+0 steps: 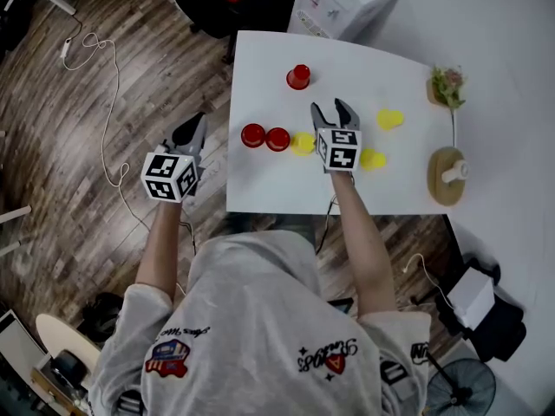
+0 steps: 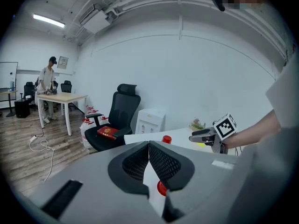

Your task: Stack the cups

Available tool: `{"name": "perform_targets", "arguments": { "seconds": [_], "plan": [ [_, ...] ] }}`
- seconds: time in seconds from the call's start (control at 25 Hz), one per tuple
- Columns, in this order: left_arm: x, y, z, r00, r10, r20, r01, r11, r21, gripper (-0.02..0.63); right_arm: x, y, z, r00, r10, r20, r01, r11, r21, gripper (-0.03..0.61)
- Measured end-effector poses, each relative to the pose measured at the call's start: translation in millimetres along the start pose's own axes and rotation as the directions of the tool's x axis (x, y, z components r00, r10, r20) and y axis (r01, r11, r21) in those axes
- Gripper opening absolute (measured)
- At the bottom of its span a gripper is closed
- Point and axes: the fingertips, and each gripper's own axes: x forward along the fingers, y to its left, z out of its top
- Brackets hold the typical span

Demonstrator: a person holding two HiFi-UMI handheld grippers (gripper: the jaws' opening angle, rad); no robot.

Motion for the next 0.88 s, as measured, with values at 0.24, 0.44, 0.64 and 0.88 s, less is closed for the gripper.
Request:
{"name": "perform_targets", "arguments": {
  "seconds": [0.24,0.44,0.64,0.88],
  "plan": [
    [15.7,6.1,-6.4,0.999,0.034,-0.016,-0.034,0.999,-0.027,0.006,41.6,-3.7,11.1,0.997,0.070,-0.031,-0.071,0.996,-0.045,0.249],
    [24.3,17.8,-12.9,0.997,0.076,-0.029,-0.078,0.996,-0.053,0.006,79.5,4.7,13.0,0.985,0.143,-0.092,-0.151,0.985,-0.087,0.255],
    [33.0,23.5,-19.4,0.994,0.103,-0.041,-0.106,0.992,-0.071,0.006,111.7,9.2,16.5,0.978,0.175,-0.114,-0.188,0.975,-0.116,0.259],
    [36.4,31.0,-28.1,0.990,0.125,-0.062,-0.130,0.988,-0.078,0.006,137.2,12.3,13.1,0.977,0.171,-0.130,-0.188,0.973,-0.132,0.268]
  ]
}}
